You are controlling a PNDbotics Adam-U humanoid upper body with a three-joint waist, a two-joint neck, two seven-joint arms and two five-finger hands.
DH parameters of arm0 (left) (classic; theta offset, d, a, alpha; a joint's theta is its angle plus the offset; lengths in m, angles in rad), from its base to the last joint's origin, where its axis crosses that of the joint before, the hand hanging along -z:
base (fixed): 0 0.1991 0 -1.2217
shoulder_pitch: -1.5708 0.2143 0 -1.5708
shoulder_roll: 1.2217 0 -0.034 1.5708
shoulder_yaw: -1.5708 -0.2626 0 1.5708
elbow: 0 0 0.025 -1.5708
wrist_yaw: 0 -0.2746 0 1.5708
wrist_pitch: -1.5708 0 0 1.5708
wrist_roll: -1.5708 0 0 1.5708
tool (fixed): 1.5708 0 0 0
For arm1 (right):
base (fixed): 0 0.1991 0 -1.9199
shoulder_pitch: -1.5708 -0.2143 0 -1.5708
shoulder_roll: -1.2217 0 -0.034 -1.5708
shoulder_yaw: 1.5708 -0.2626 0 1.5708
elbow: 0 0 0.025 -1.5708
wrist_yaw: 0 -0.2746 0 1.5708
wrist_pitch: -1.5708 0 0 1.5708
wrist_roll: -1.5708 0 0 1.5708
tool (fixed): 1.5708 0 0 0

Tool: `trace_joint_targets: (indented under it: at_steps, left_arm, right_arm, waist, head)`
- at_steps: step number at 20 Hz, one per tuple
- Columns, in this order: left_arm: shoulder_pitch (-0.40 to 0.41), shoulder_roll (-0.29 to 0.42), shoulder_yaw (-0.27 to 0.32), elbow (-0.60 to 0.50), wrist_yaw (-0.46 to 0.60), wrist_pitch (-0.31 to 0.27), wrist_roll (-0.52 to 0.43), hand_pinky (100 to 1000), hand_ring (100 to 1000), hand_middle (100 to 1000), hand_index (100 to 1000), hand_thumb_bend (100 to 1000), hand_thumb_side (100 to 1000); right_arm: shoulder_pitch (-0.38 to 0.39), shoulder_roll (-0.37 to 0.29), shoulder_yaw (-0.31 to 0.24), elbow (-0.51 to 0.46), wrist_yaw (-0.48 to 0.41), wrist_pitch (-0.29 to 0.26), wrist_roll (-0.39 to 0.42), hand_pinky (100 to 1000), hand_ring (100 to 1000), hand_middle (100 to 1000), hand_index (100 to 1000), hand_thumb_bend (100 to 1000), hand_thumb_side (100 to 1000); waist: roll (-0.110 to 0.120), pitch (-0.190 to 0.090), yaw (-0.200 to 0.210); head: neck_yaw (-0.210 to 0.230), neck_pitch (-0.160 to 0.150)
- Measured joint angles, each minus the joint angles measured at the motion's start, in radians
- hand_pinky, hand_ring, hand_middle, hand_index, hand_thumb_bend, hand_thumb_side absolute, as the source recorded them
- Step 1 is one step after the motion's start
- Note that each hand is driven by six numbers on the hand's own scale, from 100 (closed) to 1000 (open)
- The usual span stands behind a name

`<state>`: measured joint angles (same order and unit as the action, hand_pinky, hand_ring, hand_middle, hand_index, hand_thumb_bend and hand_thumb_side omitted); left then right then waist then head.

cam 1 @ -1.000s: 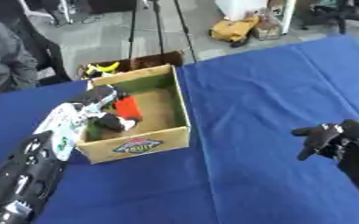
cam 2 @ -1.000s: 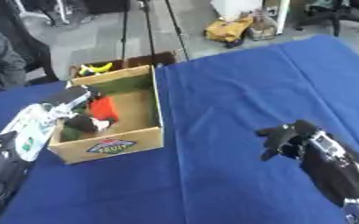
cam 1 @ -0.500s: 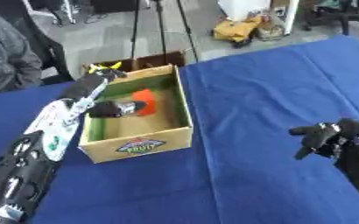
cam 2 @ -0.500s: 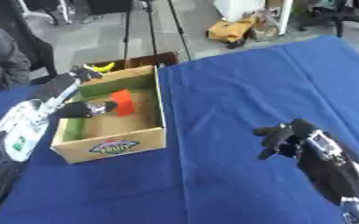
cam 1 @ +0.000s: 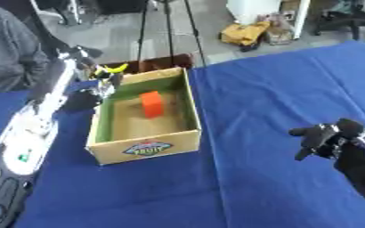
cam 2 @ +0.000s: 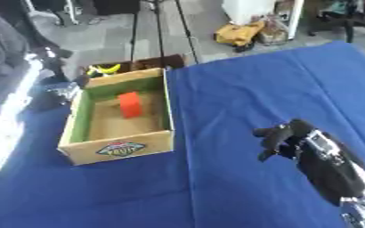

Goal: Pick up objects on the table and place them in the box.

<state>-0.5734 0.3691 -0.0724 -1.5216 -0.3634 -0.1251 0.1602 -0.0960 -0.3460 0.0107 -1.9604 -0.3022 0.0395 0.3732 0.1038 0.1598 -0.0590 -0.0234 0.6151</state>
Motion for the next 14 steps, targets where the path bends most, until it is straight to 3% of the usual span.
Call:
trace_joint_targets:
  at_steps: [3,6,9,14]
  left_arm:
    - [0.151,0.001,0.029,-0.158,0.191,0.005,0.078,654,636,646,763,289,878]
    - [0.272,-0.012,0.065,-0.247,0.294,0.008,0.132,638,616,622,749,235,949]
    - [0.355,-0.048,0.096,-0.281,0.349,-0.003,0.176,632,608,611,735,212,985]
    - [0.413,-0.105,0.114,-0.288,0.384,-0.025,0.201,623,591,590,718,195,1000]
  right_arm:
    - [0.000,0.001,-0.005,0.000,-0.002,0.001,-0.004,579,829,545,551,100,864]
    - [0.001,0.002,-0.010,0.001,-0.003,0.002,-0.010,579,829,545,551,100,865]
    - [0.001,0.002,-0.011,0.001,-0.003,0.003,-0.012,579,828,545,550,100,864]
    - [0.000,0.003,-0.012,0.001,-0.004,0.003,-0.017,580,829,545,550,100,867]
  waist:
    - [-0.002,0.000,0.030]
    - [-0.002,0.000,0.049]
    - [-0.002,0.001,0.061]
    - [-0.010,0.004,0.066]
  head:
    - [-0.010,0.001]
    - [-0.014,0.009]
    - [-0.014,0.009]
    - [-0.014,0.009]
